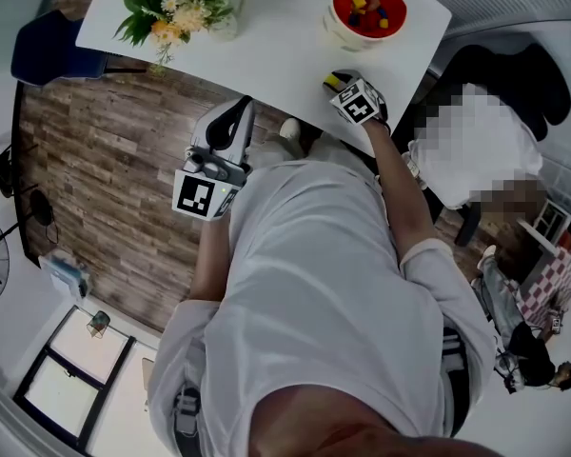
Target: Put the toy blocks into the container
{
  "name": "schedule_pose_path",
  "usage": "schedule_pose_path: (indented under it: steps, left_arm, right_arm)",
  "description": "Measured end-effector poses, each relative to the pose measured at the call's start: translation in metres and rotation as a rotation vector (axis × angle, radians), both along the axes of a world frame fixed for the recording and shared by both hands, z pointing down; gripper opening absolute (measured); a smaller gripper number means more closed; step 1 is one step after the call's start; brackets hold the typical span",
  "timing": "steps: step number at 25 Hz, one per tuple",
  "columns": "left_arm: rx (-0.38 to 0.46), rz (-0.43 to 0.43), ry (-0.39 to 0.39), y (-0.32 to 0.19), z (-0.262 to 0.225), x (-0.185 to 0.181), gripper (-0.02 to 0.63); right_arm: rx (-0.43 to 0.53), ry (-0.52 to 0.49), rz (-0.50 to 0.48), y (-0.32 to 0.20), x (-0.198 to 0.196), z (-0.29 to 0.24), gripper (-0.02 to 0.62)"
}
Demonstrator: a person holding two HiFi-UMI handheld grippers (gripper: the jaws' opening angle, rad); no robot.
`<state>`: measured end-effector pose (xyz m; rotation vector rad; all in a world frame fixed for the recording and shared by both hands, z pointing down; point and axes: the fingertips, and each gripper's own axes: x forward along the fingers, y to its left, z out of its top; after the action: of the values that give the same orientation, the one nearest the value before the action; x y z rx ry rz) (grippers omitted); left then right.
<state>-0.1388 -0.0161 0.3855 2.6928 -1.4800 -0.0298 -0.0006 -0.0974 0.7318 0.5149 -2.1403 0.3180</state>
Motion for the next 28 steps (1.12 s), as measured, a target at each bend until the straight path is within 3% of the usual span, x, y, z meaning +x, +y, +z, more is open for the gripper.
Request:
schedule_pose_path:
  steps: [13, 28]
  left_arm:
    - [0.023, 0.043, 0.038, -0.009, -0.009, 0.018, -0.006]
    - [0.039, 0.147, 0.036, -0.026, -0.009, 0.057, -0.006]
  right_arm:
    - [0.085, -0.171, 0.012, -0.008, 0.002, -0.066, 0.148]
    - [0.331, -0.496, 0.079, -0.026, 0.024, -0.219, 0.147]
